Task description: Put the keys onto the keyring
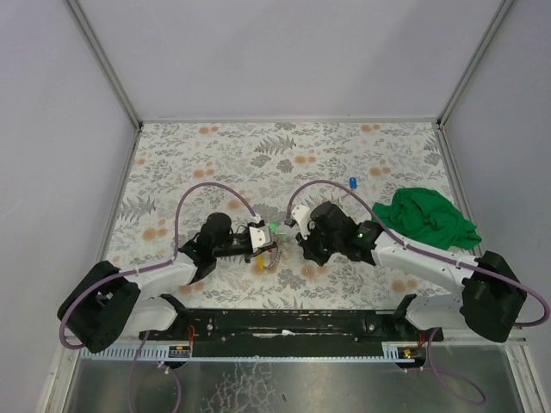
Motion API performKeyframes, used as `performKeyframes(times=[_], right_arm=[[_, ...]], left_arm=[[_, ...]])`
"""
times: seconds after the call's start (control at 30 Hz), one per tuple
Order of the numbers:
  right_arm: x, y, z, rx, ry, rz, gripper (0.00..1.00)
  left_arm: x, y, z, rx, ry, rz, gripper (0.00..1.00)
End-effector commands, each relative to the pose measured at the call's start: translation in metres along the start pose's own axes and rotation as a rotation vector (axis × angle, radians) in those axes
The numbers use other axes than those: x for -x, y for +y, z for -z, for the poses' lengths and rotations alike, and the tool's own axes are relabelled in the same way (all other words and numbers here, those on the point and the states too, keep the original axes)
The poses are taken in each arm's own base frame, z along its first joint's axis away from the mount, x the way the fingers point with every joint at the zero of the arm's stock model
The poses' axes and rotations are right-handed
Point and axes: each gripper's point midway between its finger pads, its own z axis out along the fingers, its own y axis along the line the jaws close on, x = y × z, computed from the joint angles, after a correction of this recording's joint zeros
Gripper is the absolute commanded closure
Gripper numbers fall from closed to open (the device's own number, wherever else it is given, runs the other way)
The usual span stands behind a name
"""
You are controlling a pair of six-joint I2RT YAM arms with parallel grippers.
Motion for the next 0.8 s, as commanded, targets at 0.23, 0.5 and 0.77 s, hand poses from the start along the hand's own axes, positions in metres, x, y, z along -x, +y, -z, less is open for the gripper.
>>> performKeyframes(times=[0.23, 0.5, 0.77], right_arm=[[-0.052, -0.015, 0.011, -0.074, 0.384, -0.335, 1.0], [-0.049, -0.042, -0.028, -0.097, 0.503, -0.323, 0.98], [-0.036, -0.066, -0.058, -0.138, 0.572, -0.292, 0.92]], left_arm=[[0.042, 0.032, 0.0, 0.177, -0.21, -0.096, 1.0], [0.03, 0.031, 0.003, 0.204, -0.189, -0.113, 1.0], [0.034, 0.029, 0.009, 0.207, -0.201, -0.134, 1.0]])
